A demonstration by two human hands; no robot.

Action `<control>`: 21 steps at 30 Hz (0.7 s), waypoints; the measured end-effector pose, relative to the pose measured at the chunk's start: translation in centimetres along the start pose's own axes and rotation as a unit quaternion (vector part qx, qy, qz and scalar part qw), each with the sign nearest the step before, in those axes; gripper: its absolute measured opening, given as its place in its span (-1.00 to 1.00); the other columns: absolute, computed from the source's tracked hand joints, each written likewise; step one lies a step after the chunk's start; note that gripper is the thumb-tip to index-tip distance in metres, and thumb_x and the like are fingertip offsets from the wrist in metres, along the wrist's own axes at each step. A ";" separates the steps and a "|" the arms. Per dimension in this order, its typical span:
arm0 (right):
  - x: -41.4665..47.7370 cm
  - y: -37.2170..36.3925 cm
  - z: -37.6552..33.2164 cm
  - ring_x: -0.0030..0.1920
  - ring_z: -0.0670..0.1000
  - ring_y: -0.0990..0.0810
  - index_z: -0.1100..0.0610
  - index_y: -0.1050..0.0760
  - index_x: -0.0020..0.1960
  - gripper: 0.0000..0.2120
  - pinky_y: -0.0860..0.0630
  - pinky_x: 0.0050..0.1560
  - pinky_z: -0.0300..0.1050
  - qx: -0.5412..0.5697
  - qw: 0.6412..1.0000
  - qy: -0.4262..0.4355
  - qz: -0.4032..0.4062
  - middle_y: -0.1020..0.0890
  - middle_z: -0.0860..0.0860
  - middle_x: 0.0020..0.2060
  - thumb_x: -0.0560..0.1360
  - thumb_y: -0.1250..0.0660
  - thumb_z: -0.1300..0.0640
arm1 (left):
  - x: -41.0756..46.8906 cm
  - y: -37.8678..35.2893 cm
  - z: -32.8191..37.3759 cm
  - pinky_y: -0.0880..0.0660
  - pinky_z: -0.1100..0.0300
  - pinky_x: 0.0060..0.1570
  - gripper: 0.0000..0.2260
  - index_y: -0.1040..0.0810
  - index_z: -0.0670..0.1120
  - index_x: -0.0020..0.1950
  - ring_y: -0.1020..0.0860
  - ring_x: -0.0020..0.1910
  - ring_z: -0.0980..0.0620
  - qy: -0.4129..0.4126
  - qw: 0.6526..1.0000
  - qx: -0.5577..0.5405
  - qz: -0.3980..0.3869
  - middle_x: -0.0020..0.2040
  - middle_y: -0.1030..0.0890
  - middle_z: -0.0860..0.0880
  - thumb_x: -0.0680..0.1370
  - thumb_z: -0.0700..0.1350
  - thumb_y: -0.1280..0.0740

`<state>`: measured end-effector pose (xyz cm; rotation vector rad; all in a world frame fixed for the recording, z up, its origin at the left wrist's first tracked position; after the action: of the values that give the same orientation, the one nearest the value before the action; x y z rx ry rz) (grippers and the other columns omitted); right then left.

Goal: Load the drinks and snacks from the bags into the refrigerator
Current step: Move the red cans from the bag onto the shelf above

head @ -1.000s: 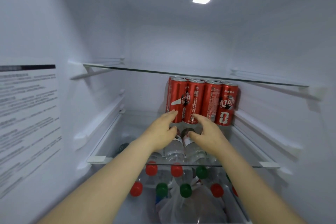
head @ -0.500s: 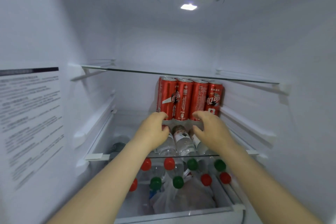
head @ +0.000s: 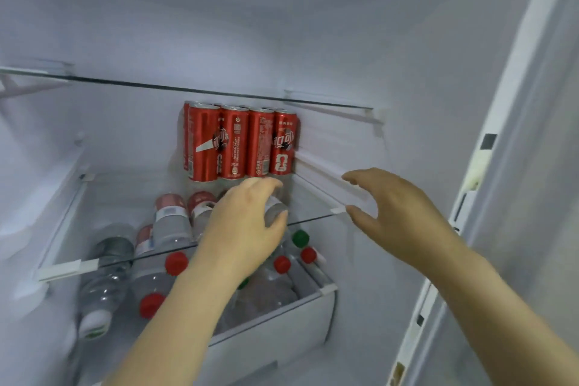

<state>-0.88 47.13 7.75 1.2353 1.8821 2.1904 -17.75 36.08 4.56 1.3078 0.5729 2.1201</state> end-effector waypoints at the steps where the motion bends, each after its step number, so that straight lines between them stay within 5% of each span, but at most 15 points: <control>1: -1.4 0.7 0.5 0.28 0.00 -0.48 0.01 -0.37 0.41 -0.55 -0.41 0.24 -0.12 -0.014 1.000 -0.010 0.012 -0.51 -0.07 0.29 0.54 -0.30 0.03 | -0.2 -0.5 0.8 -0.37 0.21 0.22 -0.61 -0.44 0.02 0.35 -0.44 0.24 0.10 -0.016 1.000 -0.012 -0.008 0.27 -0.48 0.10 0.51 -0.03 -0.33; 8: -10.3 6.0 3.3 0.05 0.00 -0.61 0.03 -0.53 0.25 -0.64 -0.50 0.05 -0.12 -0.095 0.991 -0.083 0.044 -0.62 -0.06 0.09 0.46 -0.41 0.09 | -1.9 -4.0 9.1 -0.23 0.41 0.11 -0.63 -0.50 -0.02 0.30 -0.44 0.18 0.12 -0.131 0.980 -0.139 -0.060 0.22 -0.53 0.06 0.48 -0.11 -0.37; 10: -12.8 7.9 3.4 -0.09 -0.26 -0.52 0.02 -0.53 0.26 -0.66 -0.41 -0.01 -0.23 -0.107 0.989 -0.094 0.044 -0.61 -0.10 0.10 0.49 -0.38 0.09 | -2.8 -4.6 11.5 -0.25 0.41 0.08 -0.63 -0.49 0.01 0.30 -0.42 0.14 0.18 -0.156 0.970 -0.167 -0.080 0.20 -0.52 0.10 0.49 -0.09 -0.38; 12: -15.2 9.8 3.6 -0.22 -0.29 -0.33 0.02 -0.54 0.24 -0.69 -0.37 -0.11 -0.27 -0.124 0.985 -0.101 0.059 -0.61 -0.11 0.09 0.50 -0.38 0.10 | -3.9 -5.0 13.7 -0.29 0.39 0.07 -0.64 -0.49 0.04 0.29 -0.43 0.12 0.19 -0.180 0.962 -0.186 -0.092 0.19 -0.52 0.12 0.49 -0.07 -0.37; 16: -20.2 13.6 4.5 -0.04 -0.11 -0.58 0.05 -0.54 0.23 -0.69 -0.49 -0.03 -0.22 -0.159 0.976 -0.135 0.067 -0.62 -0.08 0.07 0.49 -0.40 0.12 | -6.3 -5.3 18.3 -0.27 0.47 0.08 -0.66 -0.52 0.03 0.26 -0.42 0.13 0.22 -0.210 0.945 -0.228 -0.107 0.16 -0.54 0.14 0.48 -0.06 -0.39; 21: -27.9 18.9 6.5 0.00 0.01 -0.63 0.09 -0.56 0.21 -0.67 -0.54 0.01 -0.15 -0.212 0.956 -0.187 0.071 -0.63 -0.04 0.02 0.45 -0.43 0.13 | -10.0 -6.5 25.4 -0.30 0.42 0.09 -0.64 -0.50 0.09 0.28 -0.41 0.13 0.27 -0.241 0.924 -0.268 -0.128 0.15 -0.51 0.23 0.48 -0.01 -0.38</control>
<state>30.90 34.07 8.07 1.5814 1.1434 2.0744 10.29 35.71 4.82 1.2747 -0.0509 1.5043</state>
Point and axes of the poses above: each hand's wrist, its own x-axis towards the middle knuckle, its own y-axis out of the back of the hand, z = x × y, the point moved 3 cm from there along x, towards the middle knuckle
